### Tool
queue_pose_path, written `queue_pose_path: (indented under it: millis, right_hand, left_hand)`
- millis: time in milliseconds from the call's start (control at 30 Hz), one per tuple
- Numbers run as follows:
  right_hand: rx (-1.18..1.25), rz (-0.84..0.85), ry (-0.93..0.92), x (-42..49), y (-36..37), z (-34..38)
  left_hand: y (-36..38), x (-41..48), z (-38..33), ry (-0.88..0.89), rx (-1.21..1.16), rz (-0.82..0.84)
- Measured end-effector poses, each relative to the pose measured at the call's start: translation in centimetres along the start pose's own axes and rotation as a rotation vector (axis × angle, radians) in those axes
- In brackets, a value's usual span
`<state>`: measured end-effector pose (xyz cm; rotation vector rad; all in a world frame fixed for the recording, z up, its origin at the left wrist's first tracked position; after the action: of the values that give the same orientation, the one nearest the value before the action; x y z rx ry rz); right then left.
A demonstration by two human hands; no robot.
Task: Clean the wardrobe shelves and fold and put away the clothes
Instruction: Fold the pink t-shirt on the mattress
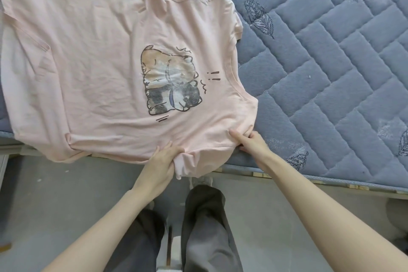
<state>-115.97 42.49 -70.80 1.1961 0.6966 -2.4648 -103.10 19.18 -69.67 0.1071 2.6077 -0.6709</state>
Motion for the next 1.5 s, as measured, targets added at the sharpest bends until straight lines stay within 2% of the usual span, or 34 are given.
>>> queue_pose_path:
  millis: [167, 267, 333, 433, 500, 667, 800, 867, 1033, 1067, 1100, 1167, 1200, 1233, 1267, 1300, 1367, 1400, 1433, 1500]
  right_hand:
    - [0.210, 0.082, -0.043, -1.4, 0.4, -1.0]
    - [0.141, 0.024, -0.054, -2.5, -0.4, -1.4]
    - [0.006, 0.012, -0.033, -3.3, -1.1, -2.2]
    - [-0.087, 0.183, 0.045, -4.6, -0.7, -4.6]
    - [-0.060, 0.217, 0.070, -5.7, -0.5, -5.7]
    - [-0.108, -0.019, -0.002, -7.2, -1.6, -6.0]
    - [-0.333, -0.244, -0.137, -8.2, -2.7, -3.3]
    - [-0.345, -0.257, -0.166, -7.8, -3.2, -1.7]
    - [-0.170, -0.187, -0.042, -4.3, -2.8, 1.1]
    - [-0.061, -0.180, 0.015, -3.5, -2.5, 1.5]
    - [0.130, -0.149, 0.092, -2.8, -2.0, 2.1]
    - [0.730, -0.028, 0.215, -1.8, -0.6, 3.7]
    - [0.952, 0.005, 0.236, -1.1, -0.3, 4.4]
    - [1.024, 0.009, 0.229, -0.5, -0.2, 4.9]
    - [0.927, -0.025, 0.195, 0.0, -0.3, 5.1]
    - [0.669, -0.098, 0.131, 0.1, -0.9, 5.3]
    - [-0.049, -0.237, -0.078, 0.2, -2.0, 5.7]
    - [-0.334, -0.249, -0.170, 0.3, -1.9, 5.8]
    - [-0.530, -0.214, -0.216, 0.6, -1.7, 5.6]
    - [-0.758, -0.076, -0.230, 1.0, -0.8, 5.1]
  left_hand:
    - [-1.4, -1.1, -1.0, -0.029, -0.122, -0.088]
    - [-0.8, -1.9, -0.9, -0.055, -0.127, -0.043]
    - [-0.5, -2.4, -0.9, -0.045, -0.073, -0.011]
    - [0.1, -3.0, -1.2, -0.010, 0.014, 0.011]
    - [0.3, -3.4, -1.2, 0.006, 0.068, 0.008]
    - [0.6, -3.5, -1.5, 0.208, 0.287, -0.001]
    - [-0.2, -2.5, -1.8, -0.001, 0.038, 0.067]
    - [-0.7, -1.7, -1.9, -0.125, -0.048, 0.096]
    - [-1.8, 1.1, -1.1, -0.344, -0.138, 0.073]
    - [-2.0, 1.7, -0.8, -0.408, -0.162, 0.045]
    - [-2.1, 2.2, -0.1, -0.495, -0.199, 0.006]
    - [-2.4, 2.9, 1.4, -0.672, -0.291, -0.073]
    - [-2.5, 3.1, 1.9, -0.726, -0.339, -0.101]
    - [-2.5, 3.4, 2.3, -0.757, -0.392, -0.132]
    - [-2.4, 3.6, 2.5, -0.773, -0.437, -0.153]
    - [-2.3, 3.6, 2.5, -0.784, -0.476, -0.172]
    - [-1.9, 3.4, 1.7, -0.787, -0.566, -0.199]
    - [-1.5, 3.3, 1.2, -0.767, -0.603, -0.194]
    - [-1.1, 3.1, 0.9, -0.734, -0.636, -0.180]
    - [-0.2, 2.9, 0.6, -0.656, -0.605, -0.144]
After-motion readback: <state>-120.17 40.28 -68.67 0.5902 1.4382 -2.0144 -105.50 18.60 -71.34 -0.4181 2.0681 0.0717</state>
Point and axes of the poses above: each hand's wrist, its own x-axis towards the middle knuckle, its own y-axis out of the palm, z = x × y, the point moved 6 cm from there along x, towards the middle knuckle, and after that the axes turned 9 degrees about -x, right-handed, at the moved point
